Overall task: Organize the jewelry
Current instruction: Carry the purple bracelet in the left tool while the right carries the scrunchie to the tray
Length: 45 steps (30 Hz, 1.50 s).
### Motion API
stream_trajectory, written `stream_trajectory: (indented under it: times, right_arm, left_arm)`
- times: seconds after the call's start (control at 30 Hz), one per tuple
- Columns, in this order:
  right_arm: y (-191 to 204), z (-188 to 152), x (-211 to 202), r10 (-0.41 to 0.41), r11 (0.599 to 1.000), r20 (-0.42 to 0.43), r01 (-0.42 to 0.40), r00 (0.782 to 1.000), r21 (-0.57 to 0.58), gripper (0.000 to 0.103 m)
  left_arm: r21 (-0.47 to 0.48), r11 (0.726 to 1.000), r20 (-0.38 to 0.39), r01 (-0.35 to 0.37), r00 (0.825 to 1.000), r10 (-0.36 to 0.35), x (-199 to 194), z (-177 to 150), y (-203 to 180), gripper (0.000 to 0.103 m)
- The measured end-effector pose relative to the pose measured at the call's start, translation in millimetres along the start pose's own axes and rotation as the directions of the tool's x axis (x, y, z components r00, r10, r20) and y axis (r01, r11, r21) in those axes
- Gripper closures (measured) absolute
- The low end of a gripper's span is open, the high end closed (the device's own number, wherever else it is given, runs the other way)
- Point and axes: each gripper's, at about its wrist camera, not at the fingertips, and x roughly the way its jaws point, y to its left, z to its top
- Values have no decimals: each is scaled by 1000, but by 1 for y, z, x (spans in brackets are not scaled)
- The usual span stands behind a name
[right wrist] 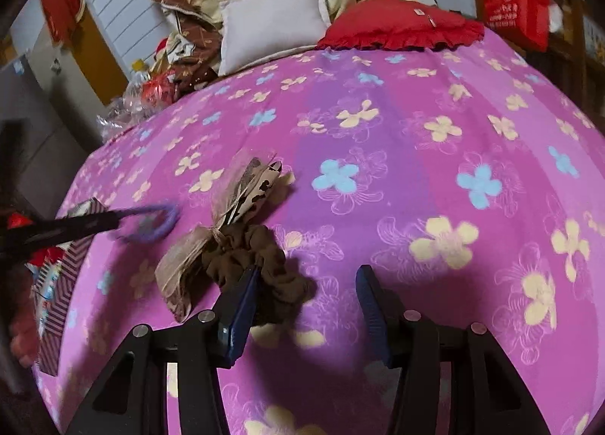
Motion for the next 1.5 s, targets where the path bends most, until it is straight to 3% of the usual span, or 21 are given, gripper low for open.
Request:
stream_trajectory:
  times: [0.17,0.33,0.7,0.77,0.83,1.07,1.23,1.5]
  right_arm:
    - [6,-1,-4,-11,1000,17,11,1000,-11,52]
    - [21,-1,-8,-31,998,34,33,999,-59,52]
    - [53,-9,9,-28,990,12,30,1000,-137,54]
    - [59,-11,11,2,991,-11,-3,1000,-137,76]
    - [64,-11,8,15,992,-25,-18,1000,-128,89]
    - [49,-2,-20,119,992,-13,-118,993,33,91]
    - [31,-3,-46,229,957,21,-229,973,179,91]
    - [72,-27,-85,284,943,68,-291,956,159,91]
  left_arm:
    - [-26,999,38,38,999,-37,-43,-44,7,95]
    - [-53,997,39,61,997,-59,-62,-75,6,95]
    - [5,1000,62,5,998,-5,-81,-114,-14,95]
    - [11,1000,72,7,997,-8,-85,-118,-15,95]
    - [13,1000,74,8,997,-9,-86,-121,-15,95]
    - [-8,1000,100,29,995,-28,-105,-137,-1,95]
    - [-43,998,135,37,990,-31,-124,-147,20,95]
    - [-77,997,207,32,978,-16,-158,-166,60,95]
